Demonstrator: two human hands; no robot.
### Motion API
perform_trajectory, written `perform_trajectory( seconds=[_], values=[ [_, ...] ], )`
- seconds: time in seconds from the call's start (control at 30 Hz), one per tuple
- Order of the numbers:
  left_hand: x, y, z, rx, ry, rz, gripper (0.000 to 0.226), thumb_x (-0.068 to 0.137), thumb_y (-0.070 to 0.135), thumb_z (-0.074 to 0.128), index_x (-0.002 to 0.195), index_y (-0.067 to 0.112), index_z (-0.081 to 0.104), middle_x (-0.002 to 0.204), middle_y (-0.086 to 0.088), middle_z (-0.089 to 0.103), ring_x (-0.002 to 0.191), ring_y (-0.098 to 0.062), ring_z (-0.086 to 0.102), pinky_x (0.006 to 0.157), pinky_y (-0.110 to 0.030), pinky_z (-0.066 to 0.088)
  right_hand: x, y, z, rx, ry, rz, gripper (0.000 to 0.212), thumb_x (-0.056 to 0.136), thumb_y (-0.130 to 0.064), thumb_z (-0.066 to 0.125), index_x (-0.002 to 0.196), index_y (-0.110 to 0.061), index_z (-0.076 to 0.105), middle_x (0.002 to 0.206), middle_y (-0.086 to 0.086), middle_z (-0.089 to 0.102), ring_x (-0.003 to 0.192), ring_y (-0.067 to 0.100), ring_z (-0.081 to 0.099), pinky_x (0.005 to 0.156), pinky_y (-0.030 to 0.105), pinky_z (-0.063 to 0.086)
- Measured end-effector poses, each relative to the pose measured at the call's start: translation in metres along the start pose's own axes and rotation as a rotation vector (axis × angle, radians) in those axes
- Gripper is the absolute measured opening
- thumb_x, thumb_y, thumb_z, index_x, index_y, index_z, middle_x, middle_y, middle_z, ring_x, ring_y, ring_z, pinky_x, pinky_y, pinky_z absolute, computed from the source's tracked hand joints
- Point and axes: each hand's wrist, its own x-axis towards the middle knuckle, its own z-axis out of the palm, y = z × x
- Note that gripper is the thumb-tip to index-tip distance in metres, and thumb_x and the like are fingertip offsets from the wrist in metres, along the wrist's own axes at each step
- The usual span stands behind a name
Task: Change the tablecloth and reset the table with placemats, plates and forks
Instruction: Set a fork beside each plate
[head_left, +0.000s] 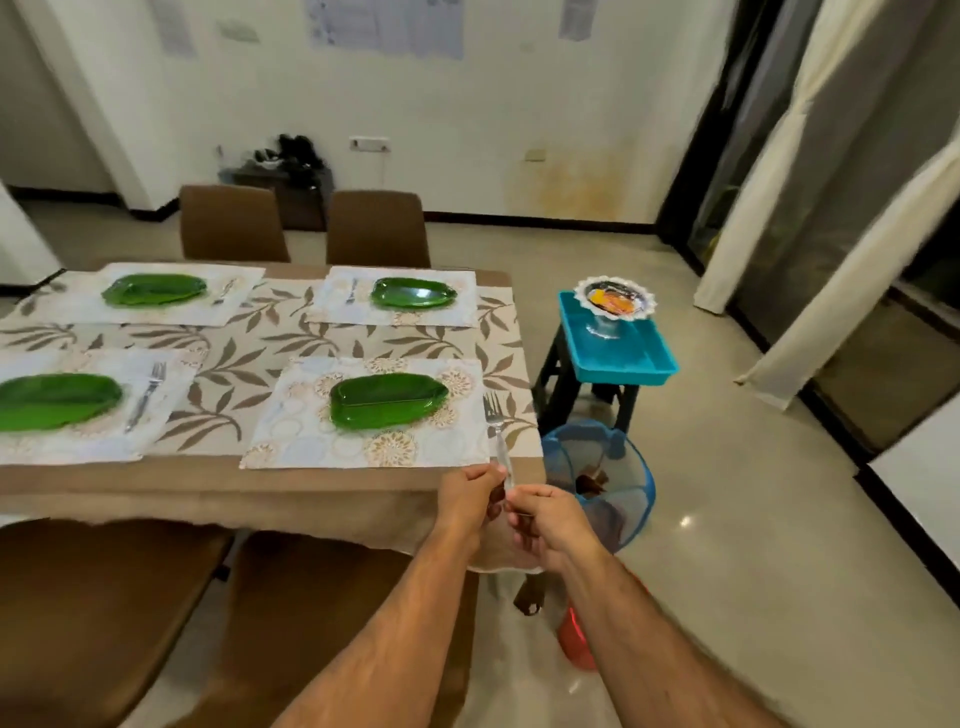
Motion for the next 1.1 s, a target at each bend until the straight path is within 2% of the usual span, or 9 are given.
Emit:
perform_trajectory(
  seconds=[0.2,0.3,0.4,0.47,0.67,0.8,1.0,1.1],
  values=[
    [0.030,0.009,0.027,-0.020,0.159,-0.003,0.009,0.090,0.006,0.064,0.089,0.006,0.073,0.065,-0.008,0.065,0.054,-0.015,0.052,0.051,-0.025,0.043,0.051,-0.028,-0.012,-0.050,-0.142,0.094,0.005,0.092,-0.004,0.063,0.093,-0.005,0.068,0.062,0.005,0.068,0.046,0.006,0.058,0.040,0.018,0.044],
    [0.056,0.006,0.025,-0.013,0.208,-0.019,0.013,0.092,0.010,0.062,0.096,0.005,0.073,0.080,-0.010,0.072,0.065,-0.017,0.062,0.055,-0.025,0.048,0.082,-0.031,-0.005,-0.060,-0.179,0.140,0.007,0.092,-0.003,0.062,0.091,-0.006,0.069,0.067,0.008,0.070,0.046,0.007,0.059,0.040,0.019,0.045],
    [0.085,0.003,0.021,-0.046,0.264,-0.043,0.012,0.094,0.012,0.060,0.100,0.009,0.070,0.091,-0.008,0.072,0.075,-0.015,0.065,0.057,-0.023,0.051,0.117,-0.034,0.001,-0.072,-0.153,0.183,0.012,0.090,-0.004,0.066,0.102,-0.005,0.068,0.082,0.011,0.073,0.056,0.011,0.063,0.047,0.024,0.049],
    [0.109,0.001,0.018,-0.043,0.304,-0.053,0.011,0.094,0.013,0.060,0.101,0.013,0.068,0.095,-0.006,0.071,0.081,-0.016,0.064,0.065,-0.027,0.050,0.143,-0.039,0.004,-0.078,-0.125,0.210,0.015,0.090,-0.004,0.067,0.104,-0.005,0.066,0.077,0.008,0.073,0.057,0.013,0.063,0.050,0.026,0.050],
    [0.179,0.012,0.015,-0.068,0.388,-0.092,0.008,0.093,0.014,0.061,0.094,0.013,0.069,0.089,-0.007,0.070,0.078,-0.017,0.061,0.063,-0.028,0.047,0.228,-0.061,0.022,-0.127,-0.073,0.265,0.009,0.090,-0.002,0.065,0.099,-0.002,0.066,0.071,0.010,0.069,0.056,0.015,0.059,0.050,0.025,0.049],
    [0.213,0.019,0.012,-0.066,0.415,-0.114,0.008,0.093,0.014,0.061,0.094,0.015,0.069,0.093,-0.008,0.071,0.082,-0.018,0.064,0.065,-0.028,0.051,0.268,-0.068,0.038,-0.150,-0.082,0.313,0.006,0.093,0.000,0.061,0.093,-0.001,0.066,0.069,0.010,0.065,0.054,0.014,0.056,0.049,0.024,0.049],
    [0.241,0.018,0.013,-0.079,0.453,-0.122,0.011,0.093,0.010,0.061,0.101,0.011,0.069,0.087,-0.006,0.069,0.078,-0.016,0.063,0.062,-0.027,0.051,0.295,-0.061,0.054,-0.190,-0.120,0.399,0.014,0.093,0.001,0.058,0.081,0.000,0.065,0.062,0.010,0.061,0.052,0.016,0.055,0.050,0.027,0.050],
    [0.241,0.012,0.016,-0.072,0.488,-0.137,0.012,0.093,0.008,0.061,0.102,0.012,0.068,0.088,-0.006,0.068,0.079,-0.017,0.062,0.059,-0.026,0.051,0.295,-0.058,0.051,-0.261,-0.163,0.447,0.014,0.093,0.001,0.056,0.082,0.003,0.064,0.069,0.014,0.064,0.054,0.018,0.058,0.054,0.030,0.052]
  ],
)
